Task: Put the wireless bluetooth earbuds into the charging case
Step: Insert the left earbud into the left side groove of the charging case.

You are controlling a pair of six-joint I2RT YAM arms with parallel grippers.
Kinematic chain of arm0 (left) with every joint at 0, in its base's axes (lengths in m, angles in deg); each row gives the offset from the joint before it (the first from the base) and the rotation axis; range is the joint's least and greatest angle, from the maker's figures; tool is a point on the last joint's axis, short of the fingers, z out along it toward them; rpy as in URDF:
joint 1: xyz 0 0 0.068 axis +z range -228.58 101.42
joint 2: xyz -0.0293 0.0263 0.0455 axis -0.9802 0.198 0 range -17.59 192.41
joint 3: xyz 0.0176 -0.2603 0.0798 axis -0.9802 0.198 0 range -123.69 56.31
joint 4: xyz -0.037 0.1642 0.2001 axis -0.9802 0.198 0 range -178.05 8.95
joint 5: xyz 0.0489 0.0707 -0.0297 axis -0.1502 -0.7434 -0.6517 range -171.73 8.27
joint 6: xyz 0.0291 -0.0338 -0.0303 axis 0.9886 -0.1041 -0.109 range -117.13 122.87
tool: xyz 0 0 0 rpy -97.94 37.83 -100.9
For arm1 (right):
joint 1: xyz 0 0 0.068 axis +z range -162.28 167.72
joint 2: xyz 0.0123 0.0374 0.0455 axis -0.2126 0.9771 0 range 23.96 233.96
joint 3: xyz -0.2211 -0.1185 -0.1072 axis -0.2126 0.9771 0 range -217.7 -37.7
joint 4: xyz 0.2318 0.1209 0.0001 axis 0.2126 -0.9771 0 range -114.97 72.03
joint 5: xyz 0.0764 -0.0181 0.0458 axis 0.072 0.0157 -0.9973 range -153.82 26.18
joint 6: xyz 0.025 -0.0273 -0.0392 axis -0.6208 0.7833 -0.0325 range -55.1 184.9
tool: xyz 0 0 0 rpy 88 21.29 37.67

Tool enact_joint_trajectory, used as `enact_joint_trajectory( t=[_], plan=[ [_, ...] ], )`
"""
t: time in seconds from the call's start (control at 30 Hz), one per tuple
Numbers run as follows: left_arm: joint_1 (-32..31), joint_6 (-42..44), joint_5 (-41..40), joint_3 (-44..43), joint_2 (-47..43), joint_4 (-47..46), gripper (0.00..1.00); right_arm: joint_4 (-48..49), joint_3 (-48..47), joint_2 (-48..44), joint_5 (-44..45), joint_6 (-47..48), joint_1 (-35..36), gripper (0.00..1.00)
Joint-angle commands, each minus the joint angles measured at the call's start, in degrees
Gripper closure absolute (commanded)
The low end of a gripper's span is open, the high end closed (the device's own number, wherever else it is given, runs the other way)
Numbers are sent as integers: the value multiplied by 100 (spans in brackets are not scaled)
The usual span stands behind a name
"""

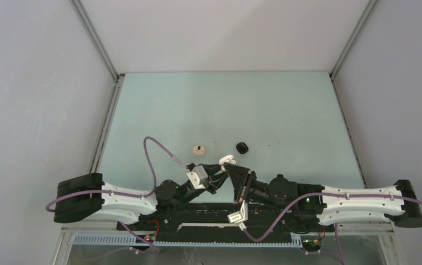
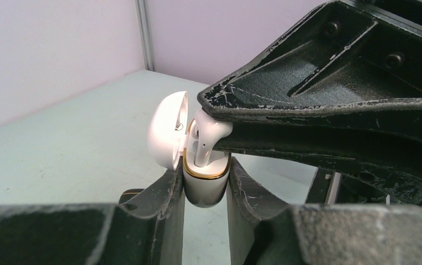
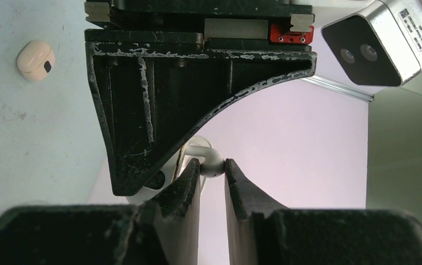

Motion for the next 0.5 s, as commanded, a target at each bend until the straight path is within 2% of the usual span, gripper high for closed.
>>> enact_joint_trajectory(
  t=[0.0,0.47],
  plan=[
    [-22,10,-72,-27,-91,-550,100,-455,5,81,402,54,-2,88],
    [-23,47,-84,-58,33,-578,100,-1635,-557,193,466,-269,69,75]
  ],
)
